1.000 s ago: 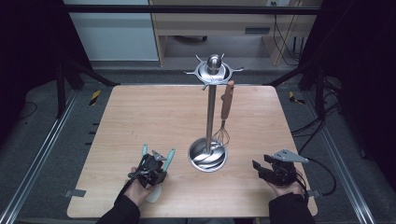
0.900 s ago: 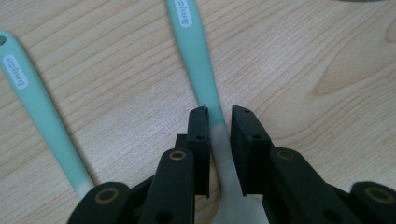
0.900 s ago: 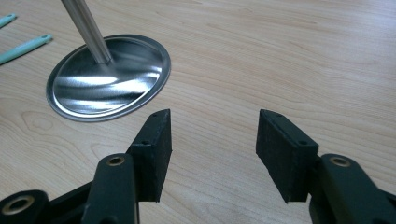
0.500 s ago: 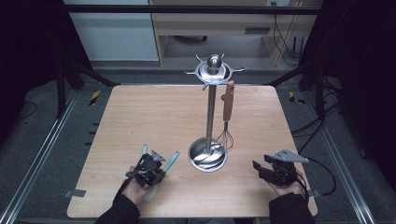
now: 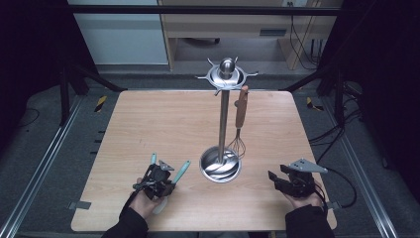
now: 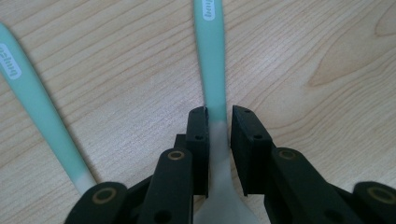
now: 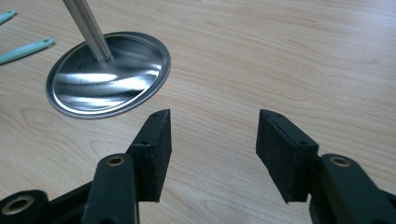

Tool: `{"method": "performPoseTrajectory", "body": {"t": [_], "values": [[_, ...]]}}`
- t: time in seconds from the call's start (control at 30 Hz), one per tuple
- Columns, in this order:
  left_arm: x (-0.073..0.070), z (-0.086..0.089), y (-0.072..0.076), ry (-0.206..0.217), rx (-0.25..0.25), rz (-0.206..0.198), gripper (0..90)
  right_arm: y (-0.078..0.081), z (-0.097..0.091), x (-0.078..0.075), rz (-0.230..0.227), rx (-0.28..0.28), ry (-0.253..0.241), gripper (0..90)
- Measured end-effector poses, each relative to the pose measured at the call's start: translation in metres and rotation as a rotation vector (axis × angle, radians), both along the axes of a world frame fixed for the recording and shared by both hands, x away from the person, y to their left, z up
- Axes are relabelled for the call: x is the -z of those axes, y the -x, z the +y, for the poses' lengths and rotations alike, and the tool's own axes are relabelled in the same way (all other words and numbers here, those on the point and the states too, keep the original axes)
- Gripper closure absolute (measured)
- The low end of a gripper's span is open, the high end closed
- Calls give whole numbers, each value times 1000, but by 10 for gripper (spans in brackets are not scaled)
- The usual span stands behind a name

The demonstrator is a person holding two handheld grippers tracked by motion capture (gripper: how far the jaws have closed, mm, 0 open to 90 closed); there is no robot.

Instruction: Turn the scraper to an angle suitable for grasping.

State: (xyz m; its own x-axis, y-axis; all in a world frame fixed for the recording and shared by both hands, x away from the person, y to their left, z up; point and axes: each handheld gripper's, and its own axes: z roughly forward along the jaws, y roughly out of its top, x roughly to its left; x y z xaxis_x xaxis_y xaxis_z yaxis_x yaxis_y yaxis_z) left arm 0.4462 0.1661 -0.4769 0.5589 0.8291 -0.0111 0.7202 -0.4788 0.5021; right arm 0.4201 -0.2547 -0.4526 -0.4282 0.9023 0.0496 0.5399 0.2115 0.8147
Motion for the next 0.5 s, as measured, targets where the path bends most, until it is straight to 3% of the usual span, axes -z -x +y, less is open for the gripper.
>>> {"method": "performPoseTrajectory", "body": {"t": [0.23,0.5], "values": [[1,-3,4,-18,-25,-17,787,1,0,0,3,4,-2,454],[1,-3,4,-31,-2,-24,800,0,0,1,11,3,4,453]]}}
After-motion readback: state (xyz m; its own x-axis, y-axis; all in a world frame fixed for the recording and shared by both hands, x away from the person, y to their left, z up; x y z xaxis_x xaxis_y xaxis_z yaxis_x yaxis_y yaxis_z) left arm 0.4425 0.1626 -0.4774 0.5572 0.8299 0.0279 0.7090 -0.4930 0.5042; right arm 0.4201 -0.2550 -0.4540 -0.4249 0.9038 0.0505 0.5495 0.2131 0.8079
